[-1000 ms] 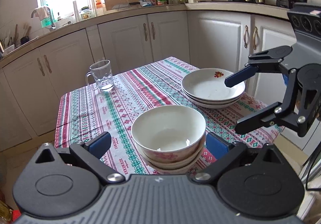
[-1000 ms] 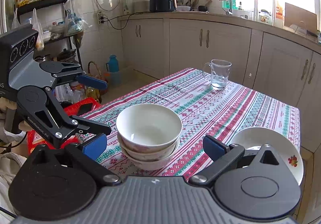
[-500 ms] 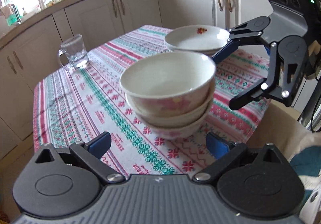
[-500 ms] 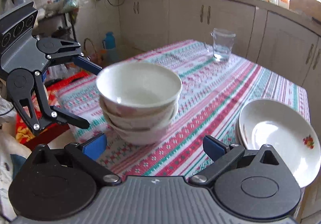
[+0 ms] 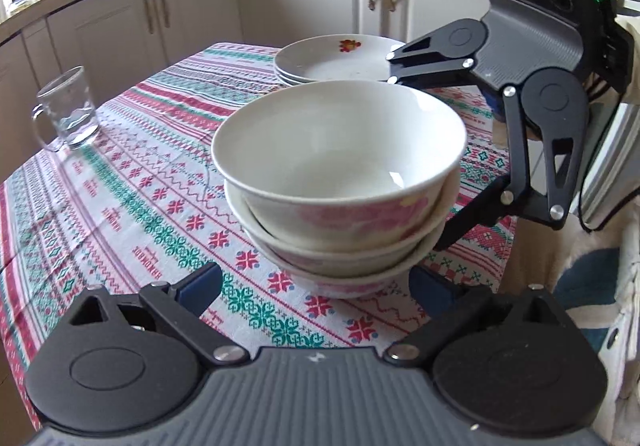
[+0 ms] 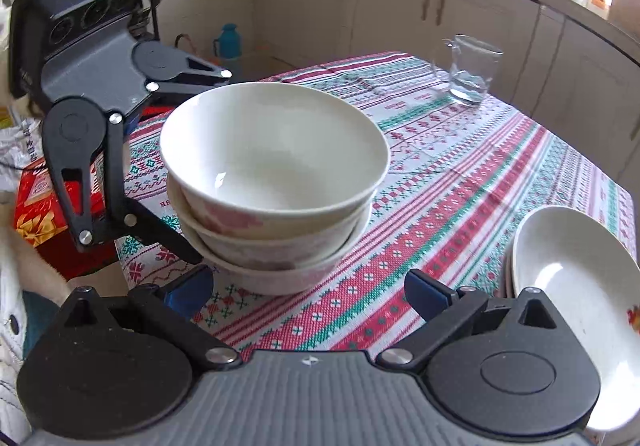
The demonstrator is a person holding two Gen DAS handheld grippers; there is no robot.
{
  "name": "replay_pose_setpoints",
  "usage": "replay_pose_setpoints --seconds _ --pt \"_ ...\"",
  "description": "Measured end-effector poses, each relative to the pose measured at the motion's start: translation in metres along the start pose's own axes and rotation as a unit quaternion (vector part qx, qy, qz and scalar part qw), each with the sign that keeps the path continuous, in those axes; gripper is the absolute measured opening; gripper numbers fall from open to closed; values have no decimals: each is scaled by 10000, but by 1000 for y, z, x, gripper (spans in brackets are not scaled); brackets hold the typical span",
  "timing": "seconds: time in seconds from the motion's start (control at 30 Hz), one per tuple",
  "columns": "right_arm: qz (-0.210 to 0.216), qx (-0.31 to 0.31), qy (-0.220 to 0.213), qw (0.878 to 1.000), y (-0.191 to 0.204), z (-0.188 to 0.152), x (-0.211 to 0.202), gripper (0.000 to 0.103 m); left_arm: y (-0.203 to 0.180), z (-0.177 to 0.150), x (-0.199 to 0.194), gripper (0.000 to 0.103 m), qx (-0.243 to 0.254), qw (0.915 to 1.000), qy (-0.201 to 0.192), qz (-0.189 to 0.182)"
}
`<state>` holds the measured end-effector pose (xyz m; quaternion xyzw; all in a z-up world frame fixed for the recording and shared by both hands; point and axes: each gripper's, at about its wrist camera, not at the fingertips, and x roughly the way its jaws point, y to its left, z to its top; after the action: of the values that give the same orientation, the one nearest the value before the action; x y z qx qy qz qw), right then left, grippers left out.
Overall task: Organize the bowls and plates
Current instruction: 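Grasp the rim of the stacked bowls with the right gripper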
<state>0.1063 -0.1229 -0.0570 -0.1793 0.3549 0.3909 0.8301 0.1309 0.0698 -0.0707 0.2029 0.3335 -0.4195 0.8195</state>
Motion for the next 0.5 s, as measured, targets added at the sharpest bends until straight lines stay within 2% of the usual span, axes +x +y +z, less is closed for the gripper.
replay_pose_setpoints --seconds 0.23,0.33,0.4,0.5 --pt "293 -297 189 9990 0 12 11 100 9 2 5 96 250 9985 58 -474" --pt "427 -436 247 9978 1 17 12 96 11 3 7 93 319 9974 82 -645" --pt "576 -461 285 9969 1 19 12 89 12 4 7 90 389 9966 86 -719" --pt "700 -440 341 9960 1 21 13 87 13 5 7 85 453 9953 117 -845"
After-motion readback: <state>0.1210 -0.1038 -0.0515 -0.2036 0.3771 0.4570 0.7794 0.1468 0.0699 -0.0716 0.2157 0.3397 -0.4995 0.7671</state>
